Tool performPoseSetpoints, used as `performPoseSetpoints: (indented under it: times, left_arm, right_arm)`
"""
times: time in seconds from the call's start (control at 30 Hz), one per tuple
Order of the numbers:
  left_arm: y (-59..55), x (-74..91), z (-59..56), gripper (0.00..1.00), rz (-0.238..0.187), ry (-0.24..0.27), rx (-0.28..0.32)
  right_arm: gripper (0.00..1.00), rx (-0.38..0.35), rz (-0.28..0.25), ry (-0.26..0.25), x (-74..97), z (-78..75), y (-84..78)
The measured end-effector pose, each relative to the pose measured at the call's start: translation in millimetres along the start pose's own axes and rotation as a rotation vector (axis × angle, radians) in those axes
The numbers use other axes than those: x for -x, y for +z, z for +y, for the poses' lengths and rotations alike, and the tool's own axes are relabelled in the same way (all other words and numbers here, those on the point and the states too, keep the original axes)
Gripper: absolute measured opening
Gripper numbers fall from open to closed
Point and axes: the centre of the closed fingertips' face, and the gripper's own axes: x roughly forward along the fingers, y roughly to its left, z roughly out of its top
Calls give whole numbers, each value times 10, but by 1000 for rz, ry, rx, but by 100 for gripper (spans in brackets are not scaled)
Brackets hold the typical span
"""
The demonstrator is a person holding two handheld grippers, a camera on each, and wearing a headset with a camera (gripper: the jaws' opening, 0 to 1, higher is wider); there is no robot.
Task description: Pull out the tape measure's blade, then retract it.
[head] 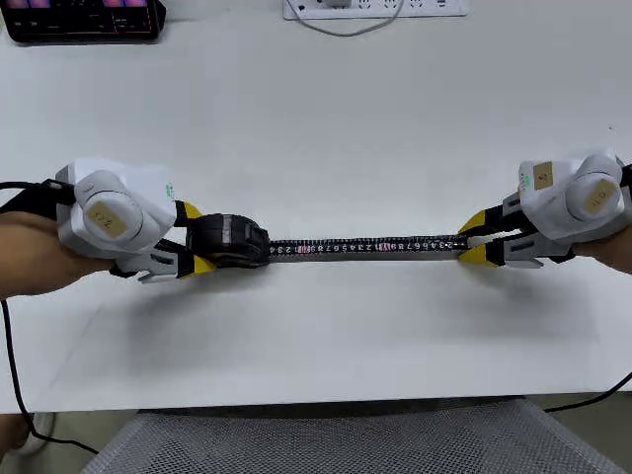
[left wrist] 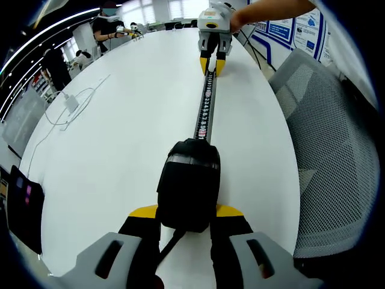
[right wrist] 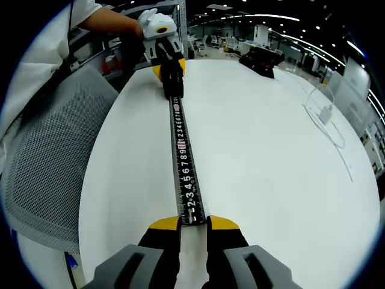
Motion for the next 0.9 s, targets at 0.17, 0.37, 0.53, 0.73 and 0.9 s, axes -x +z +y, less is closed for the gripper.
performPoseSetpoints:
  times: [0.17, 0.37, 0.53, 0.73, 0.9]
  left_arm:
    - [8, -1, -5, 28, 3, 6, 5]
    - [5, -4, -2, 30, 7, 5, 5]
    - [22, -1, -38, 38, -5, -9, 22]
    - [35, -4, -53, 42, -3, -14, 34]
    - [42, 14, -41, 43, -8, -6, 42]
  right_arm:
    - [17, -12, 0, -4, 15, 0, -12]
    - [18, -21, -5, -4, 31, 12, -9]
    - [23, -50, -13, -7, 47, 10, -7]
    - [26, -57, -10, -5, 45, 12, 0]
    - [26, -73, -35, -27, 97, -7, 53]
